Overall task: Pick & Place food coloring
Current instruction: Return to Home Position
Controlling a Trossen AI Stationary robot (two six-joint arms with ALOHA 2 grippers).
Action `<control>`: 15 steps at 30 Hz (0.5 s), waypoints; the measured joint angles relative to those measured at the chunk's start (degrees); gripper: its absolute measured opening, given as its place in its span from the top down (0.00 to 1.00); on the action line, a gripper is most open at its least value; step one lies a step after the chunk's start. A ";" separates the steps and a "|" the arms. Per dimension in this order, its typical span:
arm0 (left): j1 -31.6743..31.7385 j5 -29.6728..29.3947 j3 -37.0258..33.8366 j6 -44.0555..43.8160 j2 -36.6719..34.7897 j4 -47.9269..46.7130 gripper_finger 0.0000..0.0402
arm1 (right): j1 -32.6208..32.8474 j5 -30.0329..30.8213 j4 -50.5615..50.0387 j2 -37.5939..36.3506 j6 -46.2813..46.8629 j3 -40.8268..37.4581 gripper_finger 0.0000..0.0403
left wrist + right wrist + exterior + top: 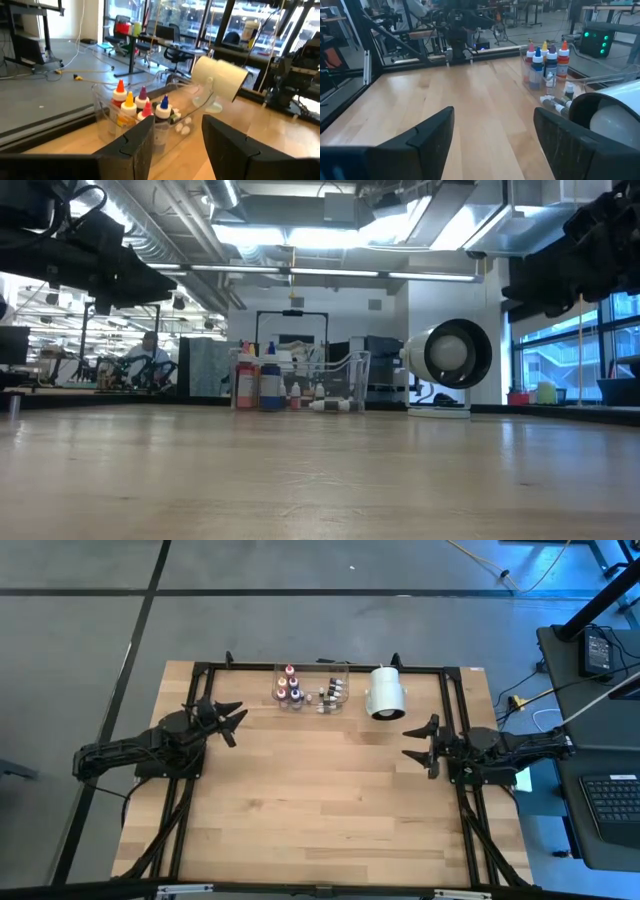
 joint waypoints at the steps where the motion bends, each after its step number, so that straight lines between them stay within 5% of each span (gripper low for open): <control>1: 0.00 0.03 0.00 0.00 0.17 -0.02 0.60 | 0.00 -0.01 -0.02 0.08 -0.11 0.00 0.32; 15: 0.00 0.00 0.00 0.42 0.14 -0.02 0.60 | 0.00 -0.01 -0.04 0.08 -0.11 0.00 0.32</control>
